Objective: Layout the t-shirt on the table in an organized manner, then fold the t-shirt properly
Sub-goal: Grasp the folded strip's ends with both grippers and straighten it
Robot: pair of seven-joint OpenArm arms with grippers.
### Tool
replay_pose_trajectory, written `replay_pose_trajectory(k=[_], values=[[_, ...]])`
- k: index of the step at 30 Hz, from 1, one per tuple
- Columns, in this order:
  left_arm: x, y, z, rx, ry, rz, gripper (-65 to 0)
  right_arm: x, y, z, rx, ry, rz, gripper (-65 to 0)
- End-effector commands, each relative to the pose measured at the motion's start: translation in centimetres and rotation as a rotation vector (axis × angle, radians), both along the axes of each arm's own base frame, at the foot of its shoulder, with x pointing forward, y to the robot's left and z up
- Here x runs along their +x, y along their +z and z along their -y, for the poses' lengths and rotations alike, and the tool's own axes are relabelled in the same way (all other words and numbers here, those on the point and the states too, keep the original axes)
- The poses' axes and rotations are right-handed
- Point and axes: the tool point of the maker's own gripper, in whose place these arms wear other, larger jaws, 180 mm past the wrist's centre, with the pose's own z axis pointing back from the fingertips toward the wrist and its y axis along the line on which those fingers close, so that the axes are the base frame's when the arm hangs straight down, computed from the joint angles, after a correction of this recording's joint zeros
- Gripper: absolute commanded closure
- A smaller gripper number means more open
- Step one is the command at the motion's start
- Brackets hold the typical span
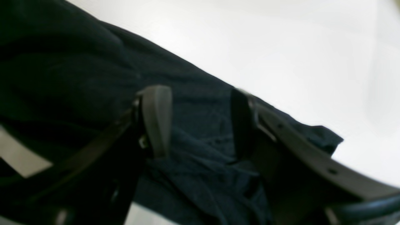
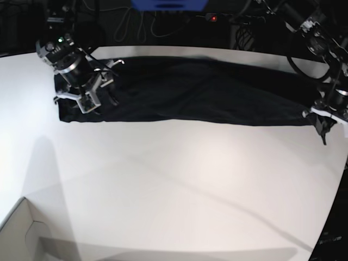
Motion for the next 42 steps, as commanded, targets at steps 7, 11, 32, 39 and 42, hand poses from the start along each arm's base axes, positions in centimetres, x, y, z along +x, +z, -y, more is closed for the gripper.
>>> replay_pose_trajectory(k=[7, 11, 32, 39, 42], values=[[-2.3, -0.9, -4.0, -0.041, 0.132, 0.009, -0.1, 0.4, 1.1, 0.1, 0.012, 0.0, 0.041, -30.6], [-3.4, -2.0, -4.3, -0.05, 0.143, -0.026, -0.1, 0.4, 1.1, 0.1, 0.011, 0.0, 0.044, -30.6], [-6.6, -3.7, -4.4, -0.128, 0.156, -0.06, -34.1, 0.4, 1.1, 0.1, 0.007, -0.001, 0.04, -30.6], [-6.7, -4.8, -6.7, -0.132, 0.187, -0.097, -34.1, 0.4, 1.1, 0.1, 0.009, -0.001, 0.04, -30.6], [-6.2, -6.0, -7.1, -0.174, 0.198, -0.111, -34.1, 0.4, 1.1, 0.1, 0.011, -0.002, 0.04, -30.6]])
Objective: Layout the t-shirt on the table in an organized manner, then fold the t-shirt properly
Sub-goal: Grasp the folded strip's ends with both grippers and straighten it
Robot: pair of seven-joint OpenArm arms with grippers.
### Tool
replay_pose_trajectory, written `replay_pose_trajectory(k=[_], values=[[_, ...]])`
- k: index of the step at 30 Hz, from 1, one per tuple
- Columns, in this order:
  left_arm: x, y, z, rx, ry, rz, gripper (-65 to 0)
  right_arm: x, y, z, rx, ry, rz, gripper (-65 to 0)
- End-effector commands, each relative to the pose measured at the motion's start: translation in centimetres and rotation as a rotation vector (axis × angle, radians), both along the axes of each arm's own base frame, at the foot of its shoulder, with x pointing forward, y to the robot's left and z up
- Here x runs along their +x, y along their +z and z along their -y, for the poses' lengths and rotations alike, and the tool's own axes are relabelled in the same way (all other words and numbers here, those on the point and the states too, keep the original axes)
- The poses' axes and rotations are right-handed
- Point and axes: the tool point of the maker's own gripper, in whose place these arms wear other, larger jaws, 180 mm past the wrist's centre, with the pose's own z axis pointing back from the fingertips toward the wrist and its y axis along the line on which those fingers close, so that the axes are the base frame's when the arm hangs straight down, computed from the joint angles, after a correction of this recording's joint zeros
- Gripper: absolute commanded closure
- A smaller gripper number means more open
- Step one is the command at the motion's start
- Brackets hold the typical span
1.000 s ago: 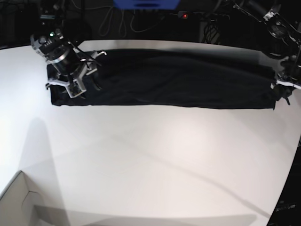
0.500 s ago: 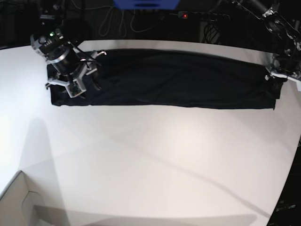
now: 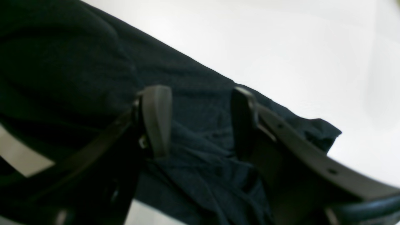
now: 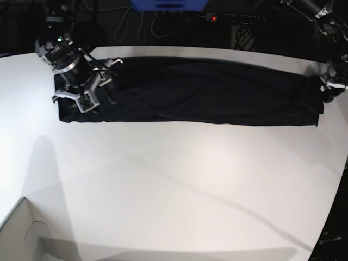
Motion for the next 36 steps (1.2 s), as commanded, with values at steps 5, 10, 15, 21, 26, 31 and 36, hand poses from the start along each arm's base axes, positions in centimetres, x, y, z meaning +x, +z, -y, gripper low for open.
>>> replay_pose_trajectory(k=[5, 10, 15, 21, 26, 31, 36], values=[[1.4, 0.4, -0.5, -0.005, 0.005, 0.035, -34.2, 0.5, 1.1, -0.2, 0.016, 0.004, 0.044, -30.6], [3.3, -0.1, 0.8, 0.024, -0.048, 0.023, -34.2, 0.4, 1.1, -0.2, 0.016, 0.004, 0.041, -30.6], [4.4, -0.8, 2.0, 0.032, -0.098, 0.024, -34.2, 0.1, 0.8, -0.2, 0.015, 0.004, 0.032, -30.6], [3.9, -2.7, 2.5, -0.016, -0.093, -0.009, -34.2, 0.1, 0.8, -0.1, 0.01, 0.006, 0.031, -30.6], [4.1, -2.5, 2.2, -0.006, -0.083, 0.014, -42.3, 0.1, 0.8, -0.1, 0.01, 0.006, 0.031, -30.6], [5.1, -3.0, 3.6, -0.005, -0.136, 0.017, -45.7, 0.2, 0.9, -0.1, 0.01, 0.006, 0.036, -30.6], [5.0, -4.9, 4.0, -0.031, -0.129, -0.014, -45.3, 0.3, 1.0, -0.1, 0.01, 0.006, 0.039, -30.6]])
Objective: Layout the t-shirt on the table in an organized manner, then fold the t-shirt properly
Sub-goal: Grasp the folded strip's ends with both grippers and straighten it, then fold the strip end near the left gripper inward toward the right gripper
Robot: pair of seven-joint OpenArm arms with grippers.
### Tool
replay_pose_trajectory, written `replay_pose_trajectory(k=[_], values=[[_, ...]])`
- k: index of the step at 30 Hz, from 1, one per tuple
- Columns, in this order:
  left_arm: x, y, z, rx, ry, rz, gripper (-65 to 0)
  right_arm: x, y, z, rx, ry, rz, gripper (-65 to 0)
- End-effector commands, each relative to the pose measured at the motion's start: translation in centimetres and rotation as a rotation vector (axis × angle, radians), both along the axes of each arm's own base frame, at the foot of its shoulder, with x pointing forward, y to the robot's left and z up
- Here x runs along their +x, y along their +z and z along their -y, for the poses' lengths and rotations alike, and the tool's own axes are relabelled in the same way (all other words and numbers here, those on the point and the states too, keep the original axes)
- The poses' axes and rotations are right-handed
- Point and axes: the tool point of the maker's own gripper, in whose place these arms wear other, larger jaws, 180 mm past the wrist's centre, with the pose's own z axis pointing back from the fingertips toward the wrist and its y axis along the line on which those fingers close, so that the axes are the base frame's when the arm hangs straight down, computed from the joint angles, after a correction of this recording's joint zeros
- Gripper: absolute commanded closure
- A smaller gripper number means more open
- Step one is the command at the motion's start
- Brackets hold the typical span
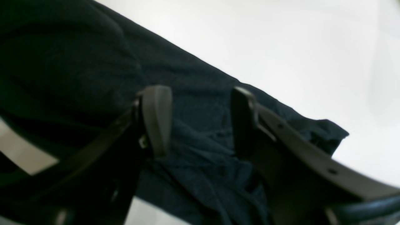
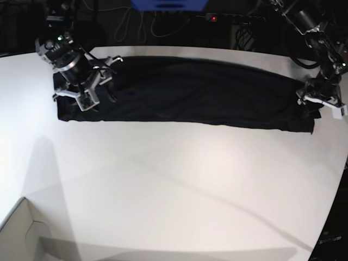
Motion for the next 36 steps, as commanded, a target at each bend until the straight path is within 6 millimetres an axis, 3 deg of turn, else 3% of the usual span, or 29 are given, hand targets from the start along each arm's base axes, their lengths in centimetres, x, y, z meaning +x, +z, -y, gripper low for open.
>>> replay_pose_trajectory(k=[1, 3, 11, 13, 18, 25, 29, 36], values=[[-0.3, -0.7, -0.1, 0.0, -0.006, -0.049, -45.0, 0.7, 1.3, -0.1, 0.01, 0.005, 0.052, -30.6], [-0.5, -1.7, 0.1, -0.026, 0.003, -0.062, -41.1, 0.7, 1.3, 0.0, 0.008, 0.005, 0.052, -30.6], [0.0, -2.5, 0.2, -0.06, 0.039, -0.026, -5.1, 0.6, 1.8, 3.6, -0.025, -0.095, 0.067, -30.6], [0.1, -2.8, 0.1, -0.068, 0.041, -0.031, 0.0, 0.5, 1.9, 4.7, -0.039, -0.124, 0.067, -30.8], [0.3, -1.8, -1.2, -0.045, 0.047, -0.018, -0.1, -0.1, 2.2, 8.0, -0.078, -0.21, 0.071, -30.9], [2.6, 4.8, -2.5, 0.111, 0.016, 0.119, -0.1, -0.8, 2.6, 10.9, -0.113, -0.285, 0.072, -30.7], [3.2, 7.6, -2.1, 0.173, -0.024, 0.134, -0.1, -1.1, 2.5, 11.2, -0.101, -0.316, 0.073, -30.6], [3.6, 10.9, 0.4, 0.227, -0.05, 0.21, -0.1, -1.2, 2.6, 11.6, -0.089, -0.353, 0.078, -30.6]])
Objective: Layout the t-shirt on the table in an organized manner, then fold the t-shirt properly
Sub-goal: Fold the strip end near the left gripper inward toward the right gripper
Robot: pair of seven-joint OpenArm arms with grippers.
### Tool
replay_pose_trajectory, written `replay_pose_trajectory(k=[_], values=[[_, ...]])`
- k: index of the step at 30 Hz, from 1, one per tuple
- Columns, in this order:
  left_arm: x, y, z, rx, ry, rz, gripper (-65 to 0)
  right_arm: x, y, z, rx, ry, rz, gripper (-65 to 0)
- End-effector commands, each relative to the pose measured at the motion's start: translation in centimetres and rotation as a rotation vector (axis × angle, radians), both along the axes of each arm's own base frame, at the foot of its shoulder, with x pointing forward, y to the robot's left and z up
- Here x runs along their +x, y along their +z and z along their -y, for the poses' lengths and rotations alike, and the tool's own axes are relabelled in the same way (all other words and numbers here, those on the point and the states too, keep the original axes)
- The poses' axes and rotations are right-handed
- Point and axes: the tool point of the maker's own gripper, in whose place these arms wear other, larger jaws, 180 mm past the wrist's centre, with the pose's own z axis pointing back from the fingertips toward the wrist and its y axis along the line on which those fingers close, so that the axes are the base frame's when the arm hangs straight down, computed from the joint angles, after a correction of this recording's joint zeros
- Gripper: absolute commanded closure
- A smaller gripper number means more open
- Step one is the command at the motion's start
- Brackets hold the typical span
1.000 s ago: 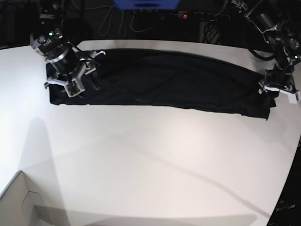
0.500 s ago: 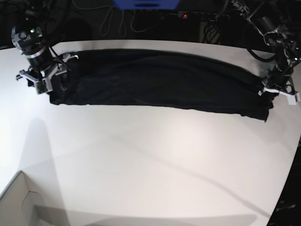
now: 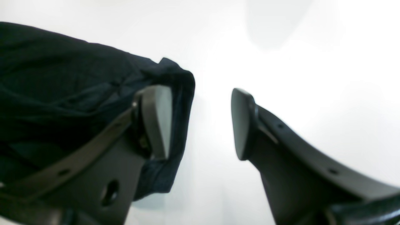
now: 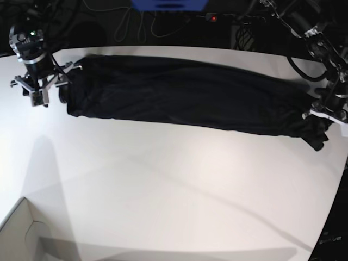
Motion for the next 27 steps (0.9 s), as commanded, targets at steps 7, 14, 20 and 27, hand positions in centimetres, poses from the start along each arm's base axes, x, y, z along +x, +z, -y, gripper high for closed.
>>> replay_pose_trajectory(k=[7, 14, 20, 27], values=[[-0.2, 2.4, 5.6, 0.046, -0.125, 0.072, -0.1, 0.5, 1.3, 0.1, -0.006, 0.007, 0.049, -30.6], [-0.5, 1.9, 15.3, -0.014, -0.326, 0.077, -0.1, 0.5, 1.3, 0.1, -0.006, 0.007, 0.051, -30.6], [-0.5, 2.4, 23.4, -0.066, -0.535, 0.095, -0.1, 0.6, 1.3, 0.0, -0.005, 0.009, 0.051, -30.6], [-1.4, 2.9, 30.0, -0.052, -0.737, 0.1, -0.1, 0.6, 1.3, 0.0, -0.005, 0.009, 0.051, -30.6]])
